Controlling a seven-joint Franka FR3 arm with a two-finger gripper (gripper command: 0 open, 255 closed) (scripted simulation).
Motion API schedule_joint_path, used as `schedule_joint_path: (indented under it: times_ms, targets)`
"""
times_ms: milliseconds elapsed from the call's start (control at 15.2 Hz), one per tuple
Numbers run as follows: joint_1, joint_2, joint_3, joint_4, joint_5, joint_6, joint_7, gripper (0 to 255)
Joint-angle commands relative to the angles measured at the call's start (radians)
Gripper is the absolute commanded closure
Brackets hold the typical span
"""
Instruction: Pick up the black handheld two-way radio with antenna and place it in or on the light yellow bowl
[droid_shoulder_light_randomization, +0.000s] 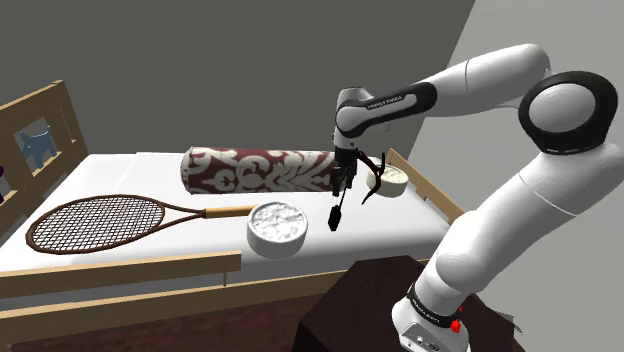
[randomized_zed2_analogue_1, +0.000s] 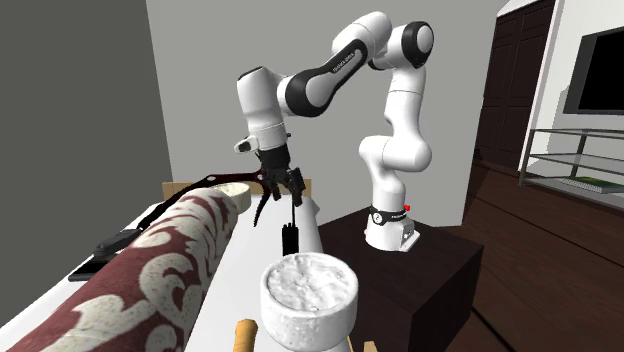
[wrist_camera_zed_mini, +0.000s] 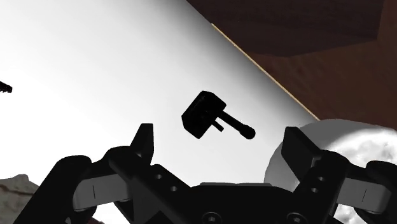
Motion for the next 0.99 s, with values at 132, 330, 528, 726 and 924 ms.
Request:
schedule_joint_path:
  times_ms: [132, 330, 528, 726, 924]
  targets:
    - [0.003, 0.149, -0.019, 0.017, 0.049, 0.073, -0.045, 0]
    - [0.003, 0.162, -0.018, -0.013, 0.054, 0.116, -0.047, 0]
    - [0.005, 0.177, -0.017, -0.041, 0.059, 0.159, -0.051, 0]
    - [0.005, 0.186, -0.016, -0.055, 0.062, 0.182, -0.053, 0]
    - [0.005, 0.186, -0.016, -0.055, 0.062, 0.182, -0.053, 0]
